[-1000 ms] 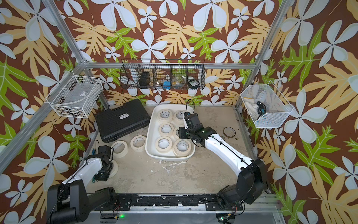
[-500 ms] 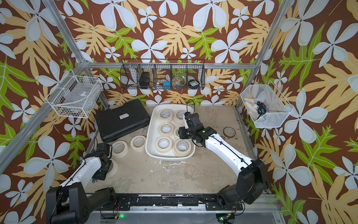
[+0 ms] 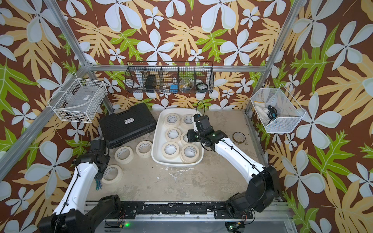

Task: Take out the art tape in the storage box
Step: Pick up the art tape from the storage box.

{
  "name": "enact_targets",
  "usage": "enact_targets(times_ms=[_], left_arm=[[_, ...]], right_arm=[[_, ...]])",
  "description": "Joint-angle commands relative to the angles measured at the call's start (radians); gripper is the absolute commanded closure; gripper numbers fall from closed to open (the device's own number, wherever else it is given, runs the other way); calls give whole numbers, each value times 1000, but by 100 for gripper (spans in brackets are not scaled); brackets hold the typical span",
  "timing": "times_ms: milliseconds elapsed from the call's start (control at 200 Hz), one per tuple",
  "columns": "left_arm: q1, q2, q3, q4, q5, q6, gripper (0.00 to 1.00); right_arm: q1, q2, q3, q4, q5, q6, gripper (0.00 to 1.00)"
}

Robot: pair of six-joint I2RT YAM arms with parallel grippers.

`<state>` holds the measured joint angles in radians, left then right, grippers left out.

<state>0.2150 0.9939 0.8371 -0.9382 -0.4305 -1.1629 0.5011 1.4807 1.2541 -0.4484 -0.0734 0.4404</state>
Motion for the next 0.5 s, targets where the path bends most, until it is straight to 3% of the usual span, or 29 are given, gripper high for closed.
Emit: enact_targets(times_ms=[0,215,495], left_arm=[[-6,-47,47,5,64,123,23],[-137,-114,86,111,154,277,23],[-196,-146,59,269,435,472,26]], right_arm=[[-24,42,46,6,23,-12,47],[-59,192,175,6,74,-19,47],[-69,433,388,-42,151,-20,49]])
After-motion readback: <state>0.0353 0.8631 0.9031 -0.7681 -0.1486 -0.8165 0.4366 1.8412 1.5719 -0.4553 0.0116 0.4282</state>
